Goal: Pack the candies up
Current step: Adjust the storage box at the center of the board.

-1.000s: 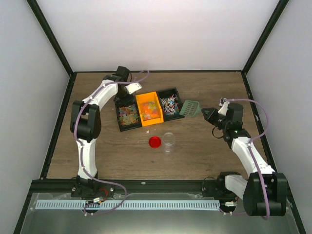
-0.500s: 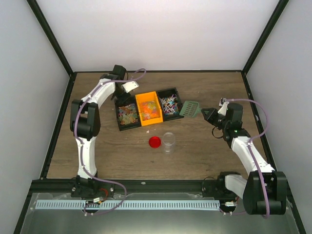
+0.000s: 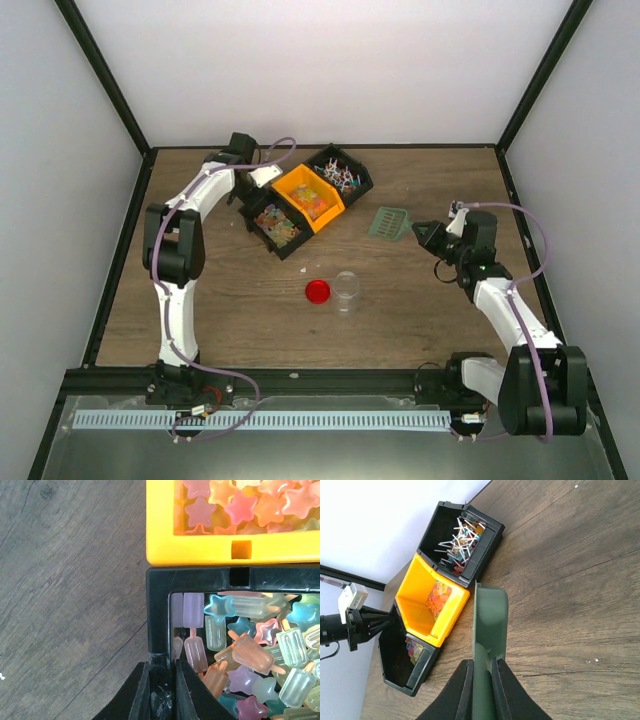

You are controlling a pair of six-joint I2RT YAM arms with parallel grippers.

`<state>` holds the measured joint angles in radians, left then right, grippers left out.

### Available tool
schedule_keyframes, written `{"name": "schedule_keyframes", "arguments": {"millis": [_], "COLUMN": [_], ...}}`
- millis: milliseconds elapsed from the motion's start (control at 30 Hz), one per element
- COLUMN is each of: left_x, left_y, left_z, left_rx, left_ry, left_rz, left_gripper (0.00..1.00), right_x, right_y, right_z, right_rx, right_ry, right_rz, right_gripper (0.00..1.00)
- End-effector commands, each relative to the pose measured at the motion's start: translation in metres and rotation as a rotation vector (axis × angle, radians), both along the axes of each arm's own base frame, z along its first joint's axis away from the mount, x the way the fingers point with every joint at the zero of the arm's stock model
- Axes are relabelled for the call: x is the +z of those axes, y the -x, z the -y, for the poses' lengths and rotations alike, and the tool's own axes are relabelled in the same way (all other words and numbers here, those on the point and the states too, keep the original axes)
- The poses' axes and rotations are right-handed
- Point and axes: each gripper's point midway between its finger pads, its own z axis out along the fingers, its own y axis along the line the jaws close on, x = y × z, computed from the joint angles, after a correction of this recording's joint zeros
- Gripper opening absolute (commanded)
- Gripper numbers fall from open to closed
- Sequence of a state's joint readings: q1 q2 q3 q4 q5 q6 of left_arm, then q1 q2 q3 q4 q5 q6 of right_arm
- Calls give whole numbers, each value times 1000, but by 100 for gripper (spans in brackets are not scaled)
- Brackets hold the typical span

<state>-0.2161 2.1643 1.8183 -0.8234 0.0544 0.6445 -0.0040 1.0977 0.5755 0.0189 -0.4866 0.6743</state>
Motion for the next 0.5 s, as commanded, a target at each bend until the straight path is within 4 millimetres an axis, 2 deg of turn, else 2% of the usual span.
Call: {"name": "schedule_keyframes", "arguments": {"millis": [0,467], "left_x": [-21,-16], "left_y": [8,59], "left_z": [-6,8], "left_rx": [17,67], "left_ry": [-10,14], "left_rz": [-36,-55], "left_gripper": [10,10], "right_x": [16,40], "right_y": [-11,-40], "right_z": [2,-8], "right_rx": [-4,25], "right_ry": [-19,-118], "right_rz": [46,97], "right_gripper": [1,1]}}
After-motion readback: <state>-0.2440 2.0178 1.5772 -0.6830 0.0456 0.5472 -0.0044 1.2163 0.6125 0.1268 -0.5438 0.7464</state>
